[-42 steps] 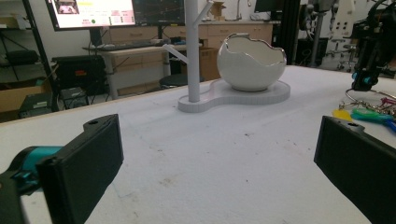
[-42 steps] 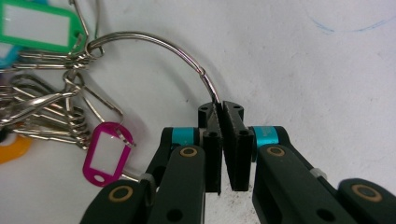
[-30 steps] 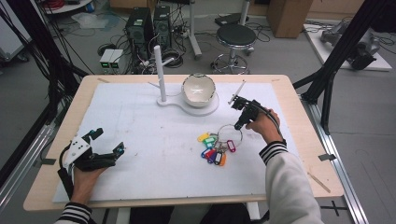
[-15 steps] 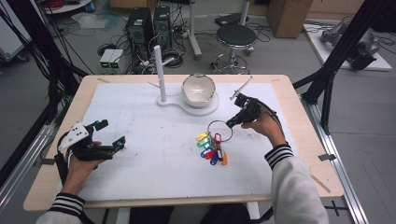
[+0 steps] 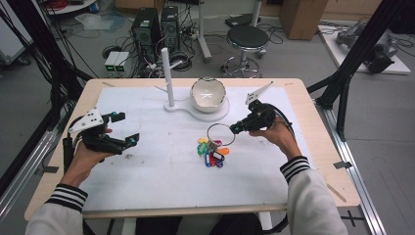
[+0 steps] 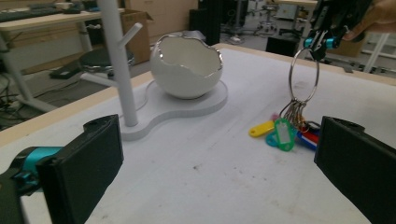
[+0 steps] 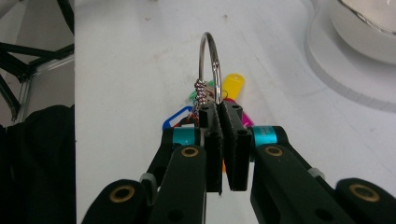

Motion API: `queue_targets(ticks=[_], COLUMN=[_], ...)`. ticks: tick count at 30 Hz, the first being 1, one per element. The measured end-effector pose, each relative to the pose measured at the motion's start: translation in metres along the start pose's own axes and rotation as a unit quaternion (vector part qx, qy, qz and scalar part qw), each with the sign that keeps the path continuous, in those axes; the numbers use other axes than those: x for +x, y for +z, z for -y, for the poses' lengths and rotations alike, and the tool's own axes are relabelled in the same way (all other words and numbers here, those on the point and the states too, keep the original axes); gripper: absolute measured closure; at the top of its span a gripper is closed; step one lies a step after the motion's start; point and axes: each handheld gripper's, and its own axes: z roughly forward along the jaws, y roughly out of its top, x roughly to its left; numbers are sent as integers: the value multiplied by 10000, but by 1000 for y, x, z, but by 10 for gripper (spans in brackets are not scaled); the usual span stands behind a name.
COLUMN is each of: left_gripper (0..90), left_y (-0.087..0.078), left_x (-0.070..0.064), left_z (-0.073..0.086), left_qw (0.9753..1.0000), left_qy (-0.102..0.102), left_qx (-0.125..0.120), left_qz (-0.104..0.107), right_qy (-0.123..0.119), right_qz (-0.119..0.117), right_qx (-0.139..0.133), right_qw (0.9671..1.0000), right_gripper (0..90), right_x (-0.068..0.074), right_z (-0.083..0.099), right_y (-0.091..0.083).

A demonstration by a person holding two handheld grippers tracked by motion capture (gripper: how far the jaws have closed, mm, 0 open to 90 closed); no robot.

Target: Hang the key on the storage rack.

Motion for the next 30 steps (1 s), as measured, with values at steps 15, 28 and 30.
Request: queue_targets(ticks=[15,28,30], left_gripper=[17,30,30], left_y=[41,67,72], left_x=[-8,-22,-25], left_z=[-36,-57,-58], left_qw=[9946,9841,9827], left_qy=[260,503,483], left_qx=[197,247,283], left_qz=[983,1686,1768], right_qy=[-676,-937,-971], right_qz=[-437,-598,-614], right_qx=[-869,-1367,-1412], right_qw=[9930,9844,9833], right_gripper=[885,885,885], right_x=[14,22,23], right_z=[-2,-4,-4], right_y=[2,1,2])
